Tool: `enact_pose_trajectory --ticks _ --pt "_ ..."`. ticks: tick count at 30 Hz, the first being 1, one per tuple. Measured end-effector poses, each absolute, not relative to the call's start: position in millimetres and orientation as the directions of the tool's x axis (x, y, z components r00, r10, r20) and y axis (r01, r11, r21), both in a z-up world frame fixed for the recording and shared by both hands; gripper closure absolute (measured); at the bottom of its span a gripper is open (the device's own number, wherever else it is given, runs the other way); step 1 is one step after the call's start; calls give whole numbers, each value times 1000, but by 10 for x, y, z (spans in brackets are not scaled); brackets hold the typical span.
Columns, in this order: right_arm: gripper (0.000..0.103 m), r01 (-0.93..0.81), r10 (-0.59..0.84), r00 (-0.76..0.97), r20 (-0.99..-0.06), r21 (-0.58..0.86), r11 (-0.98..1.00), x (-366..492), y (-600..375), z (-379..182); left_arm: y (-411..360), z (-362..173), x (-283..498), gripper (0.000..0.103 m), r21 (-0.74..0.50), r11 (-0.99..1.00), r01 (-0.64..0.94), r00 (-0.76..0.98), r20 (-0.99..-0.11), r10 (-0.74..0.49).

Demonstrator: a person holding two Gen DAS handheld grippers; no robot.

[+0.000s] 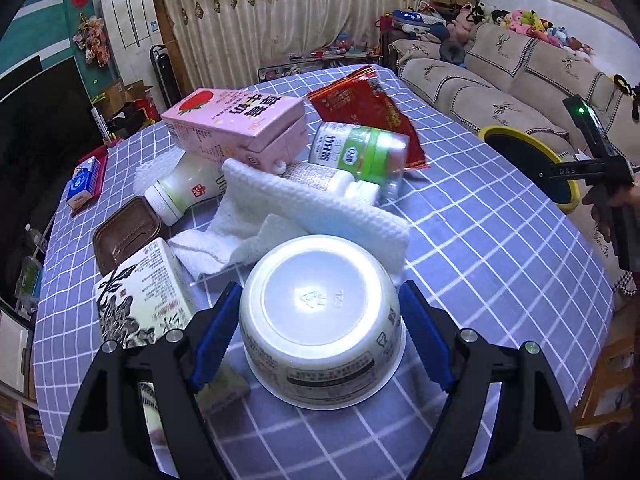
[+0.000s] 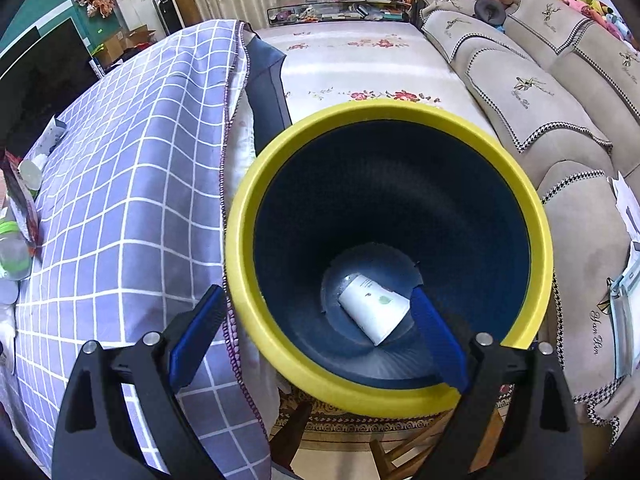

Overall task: Collect trash
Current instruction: 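Carry the white bowl cup to the yellow bin and release it with the left gripper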

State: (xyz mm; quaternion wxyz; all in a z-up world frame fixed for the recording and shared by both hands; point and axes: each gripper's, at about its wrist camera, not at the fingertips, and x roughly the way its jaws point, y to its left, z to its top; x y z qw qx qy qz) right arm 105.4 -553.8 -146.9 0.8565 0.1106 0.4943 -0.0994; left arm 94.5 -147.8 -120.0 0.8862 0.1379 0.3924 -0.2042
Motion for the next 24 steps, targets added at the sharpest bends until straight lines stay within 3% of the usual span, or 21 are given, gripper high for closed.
enact_pose_trajectory --ticks 12,24 --pt "15 286 -67 572 -817 123 950 793 -5567 -1196 -1579 -753 605 24 75 846 528 621 -714 -324" --pt "15 359 -150 652 -743 128 925 215 -5978 -785 -2981 -735 1053 24 24 641 767 449 -734 -510"
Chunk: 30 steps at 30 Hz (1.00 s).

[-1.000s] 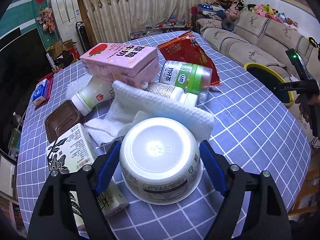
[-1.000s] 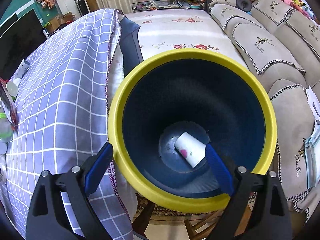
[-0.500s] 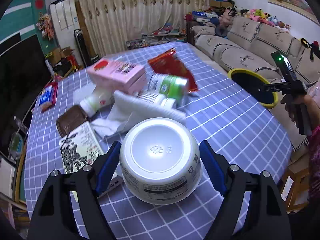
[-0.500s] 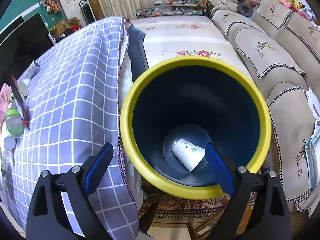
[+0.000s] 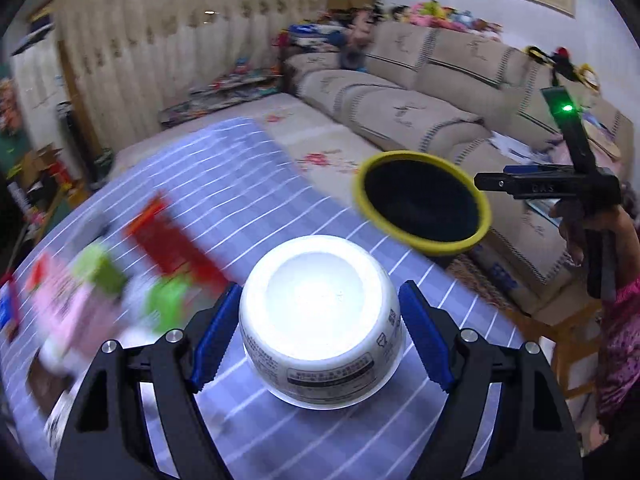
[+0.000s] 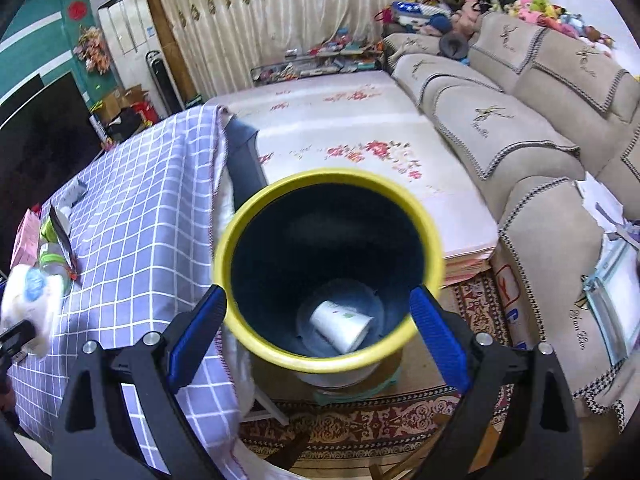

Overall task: Collect trash
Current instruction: 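Carry the white bowl cup to the yellow bin and release it with the left gripper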

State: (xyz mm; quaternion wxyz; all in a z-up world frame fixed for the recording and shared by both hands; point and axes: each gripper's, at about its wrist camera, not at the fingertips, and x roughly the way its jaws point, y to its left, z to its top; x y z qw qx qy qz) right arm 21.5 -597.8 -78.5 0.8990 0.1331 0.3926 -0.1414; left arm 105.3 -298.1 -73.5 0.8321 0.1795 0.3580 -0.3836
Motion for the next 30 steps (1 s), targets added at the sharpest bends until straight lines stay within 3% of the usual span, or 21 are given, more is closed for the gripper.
enact_pose_trajectory --ticks 10,18,21,23,30 --pt "14 477 -225 640 -735 150 866 -249 -6472 -760 -4568 -1013 1391 24 54 440 897 305 -794 -526" --pt "13 560 -283 586 -759 128 819 -497 -6794 -785 -5521 -1495 1663 24 83 365 927 239 -882 -406" --pt "13 573 -282 573 -769 130 809 -524 -6846 -829 -5667 -1645 1692 23 79 361 929 219 -905 -366" --pt "13 574 -278 571 -772 133 808 -527 -6855 -838 -5738 -1707 1730 14 73 367 927 215 -907 -362" --pt "13 565 -267 577 -772 141 813 -477 -6811 -844 -5409 -1416 1667 14 44 435 899 255 -860 -441"
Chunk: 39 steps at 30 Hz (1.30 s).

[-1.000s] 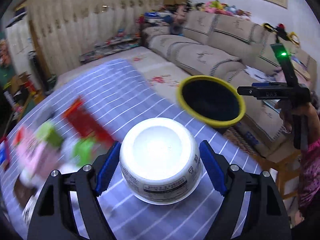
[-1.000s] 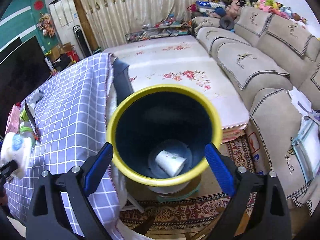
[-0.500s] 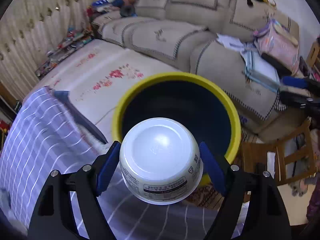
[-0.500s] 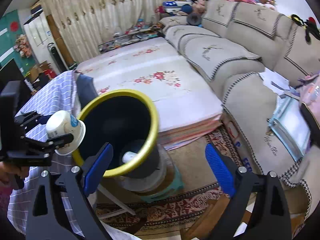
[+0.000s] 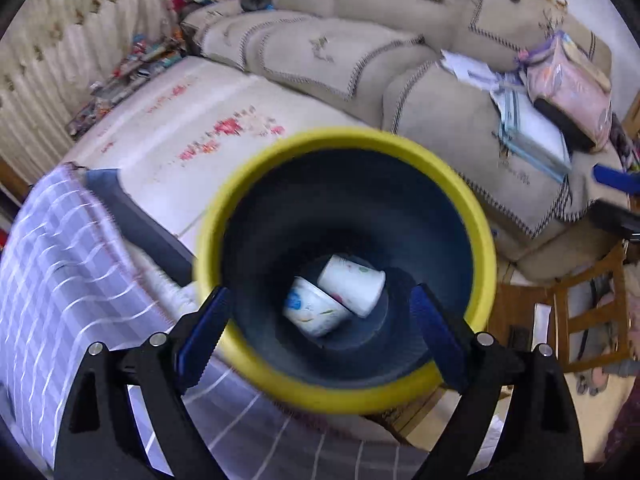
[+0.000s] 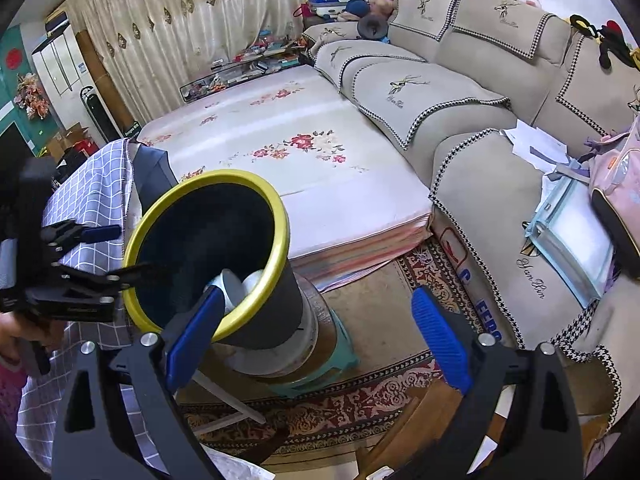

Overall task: Collect trash
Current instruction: 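Carry the white bowl cup to the yellow bin and release it with the left gripper, then grasp the red snack bag with the right gripper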

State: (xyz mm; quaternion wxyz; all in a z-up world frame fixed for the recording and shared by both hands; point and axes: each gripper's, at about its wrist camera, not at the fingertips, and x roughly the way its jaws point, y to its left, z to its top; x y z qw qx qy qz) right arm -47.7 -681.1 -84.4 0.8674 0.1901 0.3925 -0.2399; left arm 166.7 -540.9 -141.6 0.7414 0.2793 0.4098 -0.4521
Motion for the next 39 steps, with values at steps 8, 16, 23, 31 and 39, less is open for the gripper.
enact_pose_trajectory --ticks 8,16,23,31,39 --pt "13 497 -202 589 -782 154 854 -236 -6539 -938 -4036 -672 1362 7 -9 591 807 396 -734 -552" --pt "13 274 -58 645 -762 159 949 374 -5684 -862 -2410 -536 1173 5 -6 815 579 590 -687 -424" --pt "13 39 91 679 -728 160 986 899 -4675 -681 -1292 -601 1107 5 -19 934 357 677 -684 -273" --pt "13 -191 272 690 -671 194 962 1472 -3749 -411 -609 -664 982 5 -28 967 254 708 -676 -205" --pt "32 -204 277 614 -739 190 960 1999 -3520 -608 -533 -756 983 5 -62 969 238 693 -688 -214"
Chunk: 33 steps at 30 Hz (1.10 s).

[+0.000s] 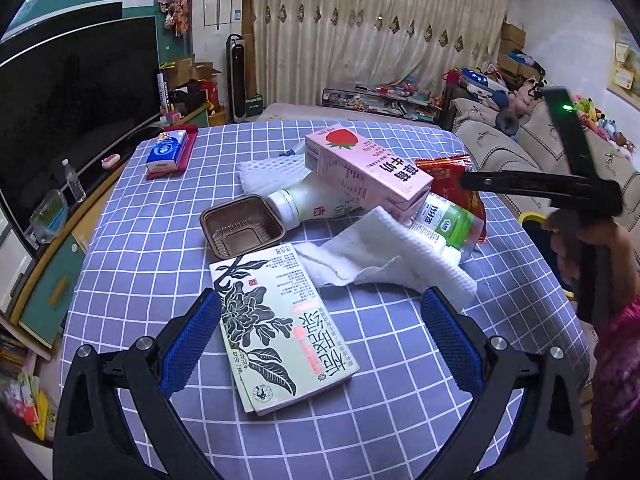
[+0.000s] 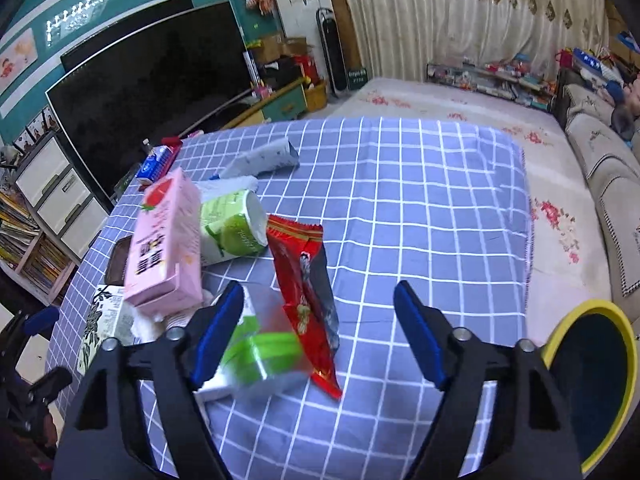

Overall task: Collect trash
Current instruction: 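Grasp the red snack bag with the right gripper, then carry the red snack bag to the yellow bin and open the right gripper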

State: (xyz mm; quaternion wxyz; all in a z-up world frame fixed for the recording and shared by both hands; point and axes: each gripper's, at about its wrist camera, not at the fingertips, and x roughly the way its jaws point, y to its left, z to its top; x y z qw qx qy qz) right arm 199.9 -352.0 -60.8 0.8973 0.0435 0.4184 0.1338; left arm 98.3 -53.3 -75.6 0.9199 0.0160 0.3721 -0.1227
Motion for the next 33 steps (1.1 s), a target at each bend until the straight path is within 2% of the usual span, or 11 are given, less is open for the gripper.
enact_pose_trajectory --ticks 3,9,13,16,19,33 --pt "36 -204 285 593 -753 202 958 2096 -3487 -712 -568 -768 993 5 -57 968 244 689 -692 -214" --pt "54 -209 294 578 -761 210 955 2130 -3441 -766 -608 -804 992 5 -65 966 250 681 -697 -223" --pt "85 -201 298 586 -753 221 954 2101 -3448 -731 -607 -831 984 5 -86 966 245 671 -704 -233" --pt "98 -198 307 596 -742 235 952 2057 -3478 -697 -606 -839 976 5 -84 966 245 672 -704 -232" --pt "101 -202 303 618 -725 226 953 1978 -3488 -624 -596 -842 962 5 -80 967 243 675 -702 -228" --pt "101 -141 254 737 -627 225 964 1445 -3933 -186 -699 -782 986 5 -39 967 250 681 -703 -205"
